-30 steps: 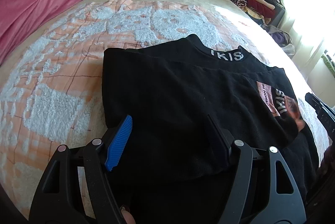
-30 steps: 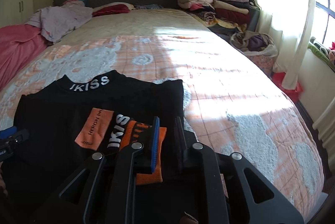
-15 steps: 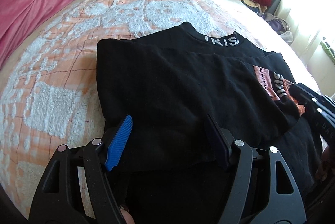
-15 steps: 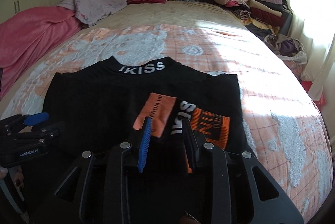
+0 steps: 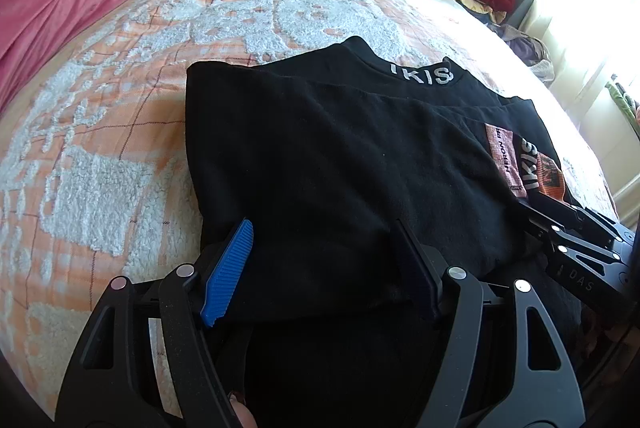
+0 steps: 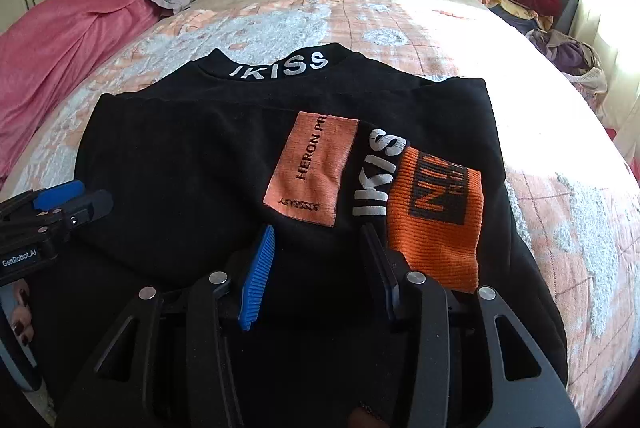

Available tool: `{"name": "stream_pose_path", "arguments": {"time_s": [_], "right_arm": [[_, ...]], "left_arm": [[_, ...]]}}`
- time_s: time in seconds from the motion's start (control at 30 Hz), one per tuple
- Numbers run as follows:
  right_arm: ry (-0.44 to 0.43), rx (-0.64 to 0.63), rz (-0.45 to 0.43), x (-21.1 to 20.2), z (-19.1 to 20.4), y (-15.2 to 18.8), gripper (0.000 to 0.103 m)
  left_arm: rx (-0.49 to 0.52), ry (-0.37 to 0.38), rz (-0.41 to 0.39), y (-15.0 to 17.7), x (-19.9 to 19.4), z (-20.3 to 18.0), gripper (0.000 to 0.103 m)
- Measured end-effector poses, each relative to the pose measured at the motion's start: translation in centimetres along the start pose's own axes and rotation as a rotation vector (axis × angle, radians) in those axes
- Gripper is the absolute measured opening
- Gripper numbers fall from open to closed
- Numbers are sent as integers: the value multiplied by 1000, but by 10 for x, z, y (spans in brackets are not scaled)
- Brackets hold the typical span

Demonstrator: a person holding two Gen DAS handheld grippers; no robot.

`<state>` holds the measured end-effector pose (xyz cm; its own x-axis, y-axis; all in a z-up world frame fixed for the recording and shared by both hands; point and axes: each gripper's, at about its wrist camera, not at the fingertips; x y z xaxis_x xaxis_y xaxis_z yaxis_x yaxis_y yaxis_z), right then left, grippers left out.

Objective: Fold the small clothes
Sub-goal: 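Open the right tool to release the cuff on the shirt, then move both tools down along the shirt body to its hem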

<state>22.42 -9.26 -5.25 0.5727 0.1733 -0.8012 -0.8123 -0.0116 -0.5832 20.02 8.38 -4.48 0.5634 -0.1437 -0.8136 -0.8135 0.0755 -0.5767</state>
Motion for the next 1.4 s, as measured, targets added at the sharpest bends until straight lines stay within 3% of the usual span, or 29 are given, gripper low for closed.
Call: {"name": "stream_pose_path", "arguments": {"time_s": [0.13, 0.4, 0.6, 0.87, 1.07, 1.17, 1.23, 1.4], "right_arm": [[9, 6, -11, -4, 3, 0, 42], [-85, 26, -79, -30, 16, 6, 44], [-72, -14, -4, -14, 27, 11, 44], [-85, 26, -19, -21, 23, 13, 45], [-93, 88, -54, -33, 16, 17, 55], [-98, 105, -70, -40, 13, 17, 66], [-89, 118, -79, -43, 10, 17, 76], [-75, 162, -102, -51, 2, 17, 87]], "left_arm": [[-1, 0, -1, 0, 0, 0, 63], [6, -1, -1, 2, -5, -1, 63], [12, 0, -1, 2, -8, -2, 63], [18, -2, -5, 3, -11, -3, 63], [16, 7, -24, 4, -19, -4, 64], [13, 22, -38, 3, -24, -5, 68], [13, 27, -44, 3, -26, -6, 72], [17, 35, -79, 2, -34, -9, 85]]}}
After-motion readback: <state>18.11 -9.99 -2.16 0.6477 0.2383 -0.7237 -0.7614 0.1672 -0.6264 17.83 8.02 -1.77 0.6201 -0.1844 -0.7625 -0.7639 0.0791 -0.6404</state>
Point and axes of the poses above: each gripper's, at about its wrist camera, not at the fingertips, and x roughly the way its jaws point, z to its left, y to its underside, and after that the axes turned 9 degrees about x, right-handed
